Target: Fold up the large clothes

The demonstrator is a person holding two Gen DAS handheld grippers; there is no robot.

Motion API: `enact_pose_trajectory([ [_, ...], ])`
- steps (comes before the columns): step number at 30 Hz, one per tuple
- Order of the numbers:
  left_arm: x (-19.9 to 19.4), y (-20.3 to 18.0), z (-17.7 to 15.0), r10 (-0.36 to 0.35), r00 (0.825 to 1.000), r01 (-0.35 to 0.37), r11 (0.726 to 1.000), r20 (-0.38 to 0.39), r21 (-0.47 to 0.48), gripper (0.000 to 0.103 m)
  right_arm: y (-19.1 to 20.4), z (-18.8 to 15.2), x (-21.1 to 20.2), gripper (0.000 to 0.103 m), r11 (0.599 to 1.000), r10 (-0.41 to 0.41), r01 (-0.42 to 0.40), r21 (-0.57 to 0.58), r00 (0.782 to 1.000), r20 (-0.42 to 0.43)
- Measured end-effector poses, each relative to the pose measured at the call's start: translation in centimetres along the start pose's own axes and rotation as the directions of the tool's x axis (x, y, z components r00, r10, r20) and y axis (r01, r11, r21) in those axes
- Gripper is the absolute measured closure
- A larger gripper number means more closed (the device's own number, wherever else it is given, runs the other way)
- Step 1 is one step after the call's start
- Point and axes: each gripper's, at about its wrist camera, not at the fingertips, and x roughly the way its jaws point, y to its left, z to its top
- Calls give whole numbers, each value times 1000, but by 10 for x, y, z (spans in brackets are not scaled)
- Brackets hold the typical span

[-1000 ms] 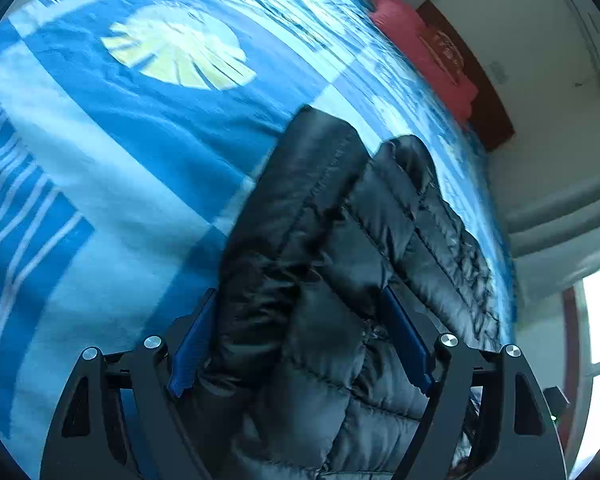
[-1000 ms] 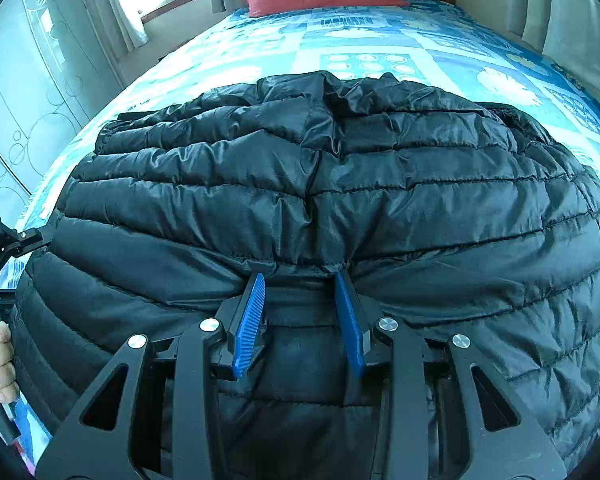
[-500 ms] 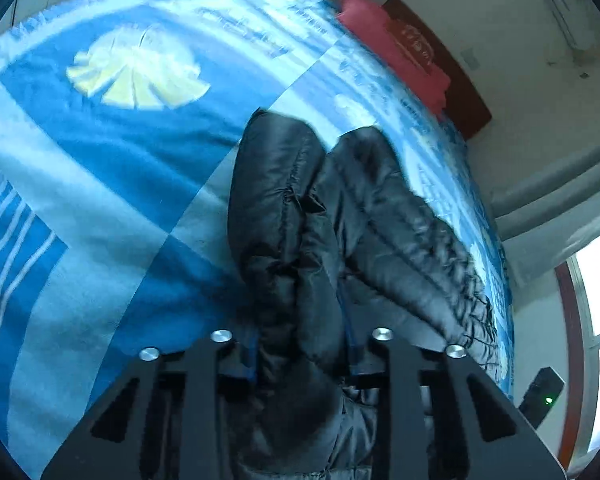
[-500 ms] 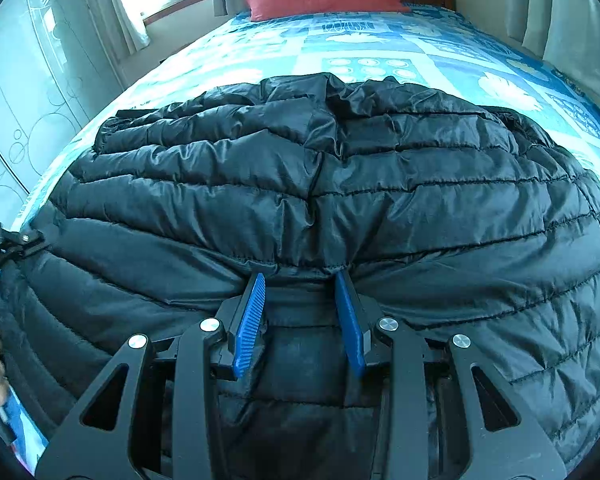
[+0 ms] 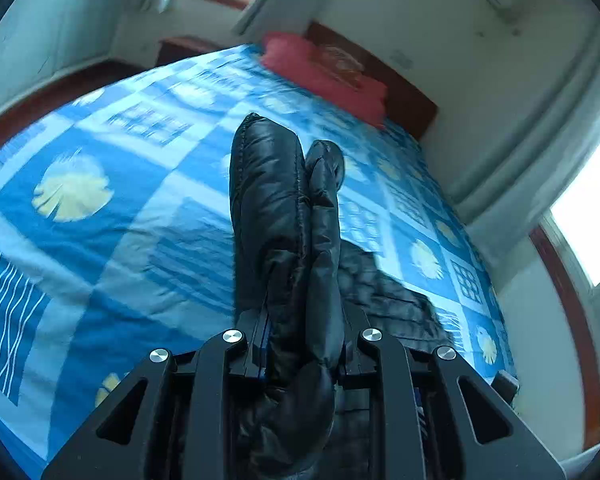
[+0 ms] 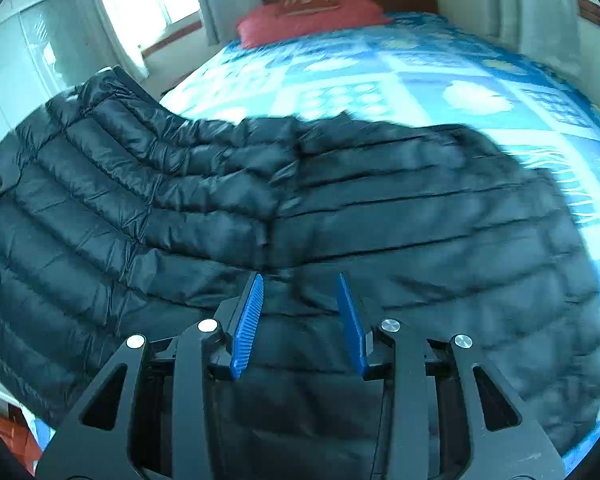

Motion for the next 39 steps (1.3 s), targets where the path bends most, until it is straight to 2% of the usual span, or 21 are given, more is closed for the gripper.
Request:
enact_pose_trajectory([
  [2,2,-28,-3,-3,1000,2,999,1,40,80,-19,-1,-13,57,1000,-12,12,15,1000,13],
  [10,39,-148,-38,-24,998,35,975,-54,220,80,-106,-16,-63,57,990,-109,103,92,993,53],
  [16,91,-199,-88,-13,990,55,953,-141,297,80,-166,-34,-81,57,974,-167,156,166,985,49],
  [21,129,-216,-126,18,979,49,946,-202,319,80,-200,-47,-82,57,960,-192,182,215,981,27],
  [27,141,-229,-150,57,980,18,931,-192,366,78,-222,-55,-80,57,951,-197,189,244,980,10],
  [30,132,-233,-149,40,980,33,935,-196,353,67,-225,-53,-82,56,950,-198,188,248,980,15],
  [32,126,-236,-148,6,978,64,943,-209,326,53,-227,-51,-83,55,950,-201,190,249,979,20],
  [34,120,-239,-147,-18,975,84,952,-221,294,47,-227,-51,-87,49,949,-205,192,250,978,27],
  [39,94,-246,-143,-104,966,167,950,-235,265,43,-222,-49,-97,49,949,-202,184,255,978,44],
])
